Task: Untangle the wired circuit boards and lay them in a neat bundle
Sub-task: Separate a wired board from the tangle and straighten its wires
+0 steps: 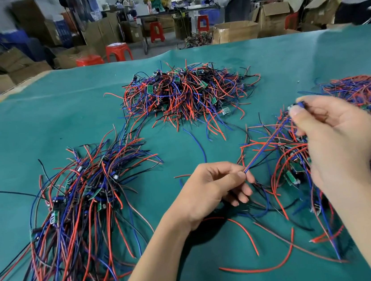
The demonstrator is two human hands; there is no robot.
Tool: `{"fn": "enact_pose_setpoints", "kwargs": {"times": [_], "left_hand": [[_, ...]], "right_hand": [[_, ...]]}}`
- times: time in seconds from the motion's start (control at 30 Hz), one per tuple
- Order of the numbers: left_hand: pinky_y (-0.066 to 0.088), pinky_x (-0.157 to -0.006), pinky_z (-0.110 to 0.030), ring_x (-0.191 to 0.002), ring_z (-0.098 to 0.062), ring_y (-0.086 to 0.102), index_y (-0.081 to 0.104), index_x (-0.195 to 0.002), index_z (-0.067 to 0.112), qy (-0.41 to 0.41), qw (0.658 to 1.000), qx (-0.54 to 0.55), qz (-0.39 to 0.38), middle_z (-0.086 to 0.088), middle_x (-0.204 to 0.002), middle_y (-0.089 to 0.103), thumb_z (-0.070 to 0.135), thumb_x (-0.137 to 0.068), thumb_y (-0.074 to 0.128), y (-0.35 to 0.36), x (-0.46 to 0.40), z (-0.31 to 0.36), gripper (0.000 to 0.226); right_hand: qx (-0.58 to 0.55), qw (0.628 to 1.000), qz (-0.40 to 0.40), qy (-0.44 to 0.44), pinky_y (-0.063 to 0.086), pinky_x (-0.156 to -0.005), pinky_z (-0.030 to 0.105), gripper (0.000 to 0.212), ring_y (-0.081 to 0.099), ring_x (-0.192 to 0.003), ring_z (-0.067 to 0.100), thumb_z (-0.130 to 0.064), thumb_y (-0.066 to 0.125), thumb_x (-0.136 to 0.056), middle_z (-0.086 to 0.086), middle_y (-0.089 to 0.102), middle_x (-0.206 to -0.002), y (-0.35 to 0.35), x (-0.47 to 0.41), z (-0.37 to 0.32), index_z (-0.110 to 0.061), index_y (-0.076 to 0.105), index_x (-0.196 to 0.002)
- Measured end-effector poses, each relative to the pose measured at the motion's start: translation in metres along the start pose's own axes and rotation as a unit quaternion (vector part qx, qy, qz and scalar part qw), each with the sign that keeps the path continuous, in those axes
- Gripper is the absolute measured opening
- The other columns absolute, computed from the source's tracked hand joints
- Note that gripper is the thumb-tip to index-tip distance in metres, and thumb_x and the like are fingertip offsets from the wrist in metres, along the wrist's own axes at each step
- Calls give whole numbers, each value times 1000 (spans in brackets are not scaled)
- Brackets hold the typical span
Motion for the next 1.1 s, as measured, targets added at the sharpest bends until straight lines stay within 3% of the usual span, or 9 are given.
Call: {"fn": "enact_pose_setpoints", "kwargs": {"times": [0.17,0.37,0.5,0.57,0.67,0.77,0.83,0.93,1.1], "left_hand": [[50,-59,-18,-62,-11,60,67,-90,6,-3,1000,7,28,-6,-75,65,1,-102,48,0,-1,-1,23],[50,-58,-19,-62,-12,59,64,-91,4,-1,998,31,51,-14,-80,63,-3,-98,52,2,-3,-1,15],[55,-67,-22,-71,-9,62,67,-82,12,27,996,45,70,0,-79,69,4,-78,58,3,1,1,13],[55,-72,-28,-76,-15,63,68,-90,4,24,997,45,64,-10,-88,68,0,-82,60,2,-1,0,12],[51,-61,-23,-72,-19,60,62,-101,-11,-1,997,44,70,-21,-91,61,-6,-94,56,0,-4,-2,11],[51,-58,-21,-69,-18,61,62,-105,-8,-6,996,46,74,-18,-89,60,-5,-95,57,0,-6,-3,12],[52,-58,-20,-68,-17,61,62,-106,-9,-8,996,45,71,-18,-88,60,-6,-95,57,0,-6,-4,13],[52,-58,-20,-67,-16,61,62,-104,-5,-11,996,50,68,-19,-89,61,-8,-94,55,0,-6,-5,13],[52,-58,-20,-68,-18,62,63,-101,-3,-15,995,61,73,-19,-88,61,-9,-93,55,0,-7,-4,13]], "right_hand": [[-19,996,71,-40,40,-58,14,13,52,-57,-4,-23,68,-86,-15,64,-77,-7,-17,-47,-23,65,-98],[-38,984,-174,-16,44,-52,22,15,59,-54,7,-6,80,-81,-5,72,-67,95,29,-90,-18,74,-86],[47,938,-345,5,57,-74,41,15,69,-74,17,-29,81,-84,-1,76,-82,174,45,-94,-19,77,-94],[137,904,-404,-31,61,-76,46,26,72,-79,25,-40,77,-86,-2,71,-76,197,42,-86,-14,77,-88],[292,874,-385,-57,61,-76,45,26,72,-80,33,-33,72,-86,7,72,-73,209,6,-48,-8,77,-80],[471,819,-328,12,58,-91,36,30,71,-101,37,-28,68,-81,18,73,-111,195,-36,9,-8,73,-104],[550,782,-289,49,51,-86,34,42,67,-113,36,-36,73,-80,16,67,-125,175,-49,42,-11,66,-113],[587,758,-273,75,44,-76,35,46,65,-116,35,-49,79,-78,12,65,-127,155,-54,75,-17,58,-102],[571,769,-276,84,52,-76,34,20,69,-98,35,-22,69,-86,20,67,-117,154,-67,84,-10,58,-96]]}}
Point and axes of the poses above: each hand's wrist, its own x-axis away from the middle knuckle, its own y-axis out of the palm, z = x × y, the point moved 1 cm from there along -x, towards the middle knuckle
